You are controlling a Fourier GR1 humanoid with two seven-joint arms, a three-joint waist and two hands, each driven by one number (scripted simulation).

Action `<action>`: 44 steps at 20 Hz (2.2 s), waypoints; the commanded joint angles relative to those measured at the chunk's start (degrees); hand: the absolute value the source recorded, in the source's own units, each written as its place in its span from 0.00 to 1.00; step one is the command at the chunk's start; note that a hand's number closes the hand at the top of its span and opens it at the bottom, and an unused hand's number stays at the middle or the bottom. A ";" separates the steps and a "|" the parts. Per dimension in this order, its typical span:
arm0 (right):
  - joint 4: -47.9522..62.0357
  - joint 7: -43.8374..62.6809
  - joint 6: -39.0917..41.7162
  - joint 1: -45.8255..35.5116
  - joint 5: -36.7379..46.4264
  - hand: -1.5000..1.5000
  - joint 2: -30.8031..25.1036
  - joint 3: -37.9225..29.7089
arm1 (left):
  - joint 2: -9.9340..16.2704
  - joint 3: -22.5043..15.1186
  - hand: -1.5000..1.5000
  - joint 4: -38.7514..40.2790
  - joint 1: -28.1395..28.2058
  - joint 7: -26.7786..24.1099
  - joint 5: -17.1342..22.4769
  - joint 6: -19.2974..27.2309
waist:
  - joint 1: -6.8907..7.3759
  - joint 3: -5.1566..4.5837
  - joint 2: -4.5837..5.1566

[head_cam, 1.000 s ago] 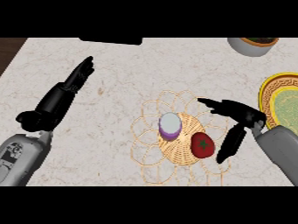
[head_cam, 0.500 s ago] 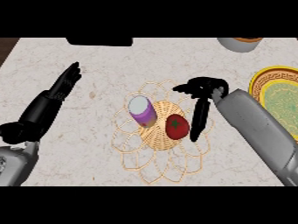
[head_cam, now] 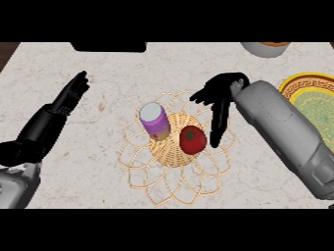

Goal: Pick the tomato from the placemat and place it in the plate

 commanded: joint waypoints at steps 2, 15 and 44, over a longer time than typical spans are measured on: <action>7.76 7.80 7.48 -5.91 -0.38 0.00 -1.43 0.70 | -1.95 -1.04 0.50 -0.10 0.18 0.04 -1.77 0.80 | -0.07 -0.01 0.23; 18.46 2.01 12.93 -7.63 1.76 0.00 0.65 0.02 | -1.31 3.63 0.50 -0.84 1.27 -0.31 -2.27 -2.23 | -0.83 0.02 0.04; 10.29 3.29 16.17 7.45 3.41 0.00 6.97 6.94 | -2.84 7.31 0.50 -3.72 3.58 2.39 -3.41 -5.53 | -1.83 -0.03 -0.39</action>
